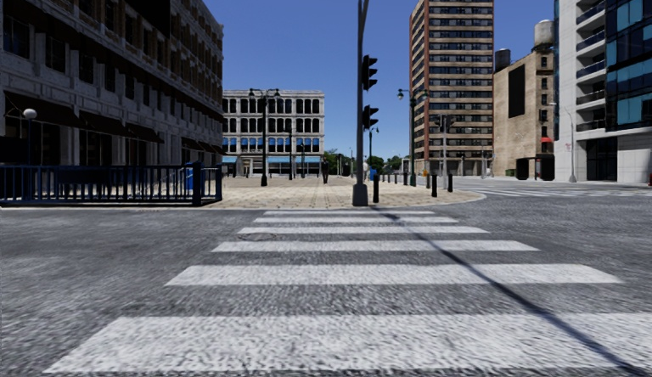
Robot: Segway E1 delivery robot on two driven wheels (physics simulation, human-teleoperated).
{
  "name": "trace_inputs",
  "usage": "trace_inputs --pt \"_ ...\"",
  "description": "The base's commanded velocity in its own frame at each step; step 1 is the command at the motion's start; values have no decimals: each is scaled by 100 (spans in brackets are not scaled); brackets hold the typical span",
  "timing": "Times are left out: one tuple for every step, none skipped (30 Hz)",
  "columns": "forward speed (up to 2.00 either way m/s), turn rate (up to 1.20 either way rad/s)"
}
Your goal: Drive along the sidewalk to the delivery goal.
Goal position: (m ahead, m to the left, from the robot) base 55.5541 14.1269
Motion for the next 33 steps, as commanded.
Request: trace_inputs --pt "200 0" --pt "200 0" --pt "200 0" --pt "200 0" --pt "200 0" --pt "200 0" --pt "200 0" --pt "200 0" --pt "200 0" --pt "200 0" --pt "200 0" --pt "200 0" --pt "200 0" --pt "200 0" --pt "200 0" --pt "200 0" --pt "200 0" --pt "200 0" --pt "200 0" --pt "200 0" --pt "200 0" --pt "200 0" --pt "200 0" --pt "200 0" --pt "200 0" --pt "200 0" --pt "200 0" --pt "200 0" --pt "200 0" --pt "200 0" --pt "200 0" --pt "200 0" --pt "200 0"
